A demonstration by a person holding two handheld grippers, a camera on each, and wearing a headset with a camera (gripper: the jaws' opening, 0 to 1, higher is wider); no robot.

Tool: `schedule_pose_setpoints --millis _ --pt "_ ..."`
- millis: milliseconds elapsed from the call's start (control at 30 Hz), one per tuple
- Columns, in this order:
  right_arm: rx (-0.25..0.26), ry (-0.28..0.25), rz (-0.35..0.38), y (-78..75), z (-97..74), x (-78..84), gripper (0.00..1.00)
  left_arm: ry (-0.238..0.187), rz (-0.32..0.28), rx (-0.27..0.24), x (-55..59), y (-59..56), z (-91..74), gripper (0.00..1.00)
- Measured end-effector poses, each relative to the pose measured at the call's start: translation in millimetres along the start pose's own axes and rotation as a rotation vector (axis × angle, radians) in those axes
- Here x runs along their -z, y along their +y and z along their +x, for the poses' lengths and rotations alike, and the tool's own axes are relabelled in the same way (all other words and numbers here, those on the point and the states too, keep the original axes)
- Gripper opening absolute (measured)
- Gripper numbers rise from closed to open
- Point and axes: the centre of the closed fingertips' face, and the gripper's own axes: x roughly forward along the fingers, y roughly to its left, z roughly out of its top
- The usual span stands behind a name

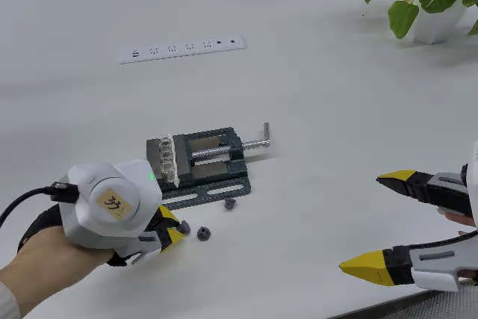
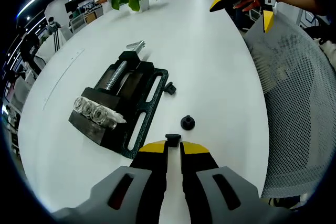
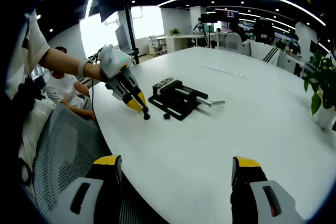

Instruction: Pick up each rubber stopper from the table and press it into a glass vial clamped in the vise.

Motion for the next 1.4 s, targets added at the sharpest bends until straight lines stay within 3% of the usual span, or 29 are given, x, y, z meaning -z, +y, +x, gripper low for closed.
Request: schedule_pose_setpoints --millis 567,767,900,967,1000,1067,1133,1200,1267,1333,1400 --pt "-0.005 -0.010 0.009 2.7 0.2 -0.4 0.83 0.003 -0.031 -0.016 -0.5 3.2 4.9 0.04" --pt "-0.018 -0.010 0.006 5.9 2.3 -1.9 0.83 -0.027 -0.113 -0.041 -1.4 2.6 3.8 0.03" --pt "-0.022 -0.008 0.002 6.0 2.2 -2.4 0.83 -0.055 -0.127 -0.054 -3.3 2.0 1.6 0.03" --pt "-0.023 -0.006 -0.005 5.6 1.4 -3.7 0.82 -0.098 -0.139 -0.048 -10.7 -1.2 -2.0 0.03" --pt "-0.024 -0.006 -0.009 5.4 0.9 -4.6 0.82 -0.098 -0.144 -0.045 -11.3 -3.1 -4.3 0.03" --pt "-0.027 -0.002 -0.019 4.8 -0.3 -7.2 0.82 -0.115 -0.112 -0.048 -15.9 -6.0 -9.0 0.03" --pt "-0.030 -0.004 -0.032 5.7 -0.9 -12.8 0.82 -0.166 -0.077 -0.036 -25.5 -8.7 -15.2 0.03" --pt "-0.036 -0.006 -0.053 6.9 -0.3 -19.7 0.82 -0.177 -0.061 -0.046 -29.4 -10.2 -21.0 0.03" --pt "-0.049 -0.008 -0.078 9.4 0.9 -28.2 0.80 -0.215 -0.038 -0.029 -43.2 -17.4 -31.8 0.03" --pt "-0.065 -0.011 -0.104 12.7 2.0 -36.0 0.79 -0.221 -0.028 -0.010 -49.9 -25.0 -37.5 0.03" --pt "-0.083 -0.014 -0.137 17.3 3.7 -46.3 0.79 -0.222 0.033 -0.010 -58.1 -32.1 -44.8 0.03"
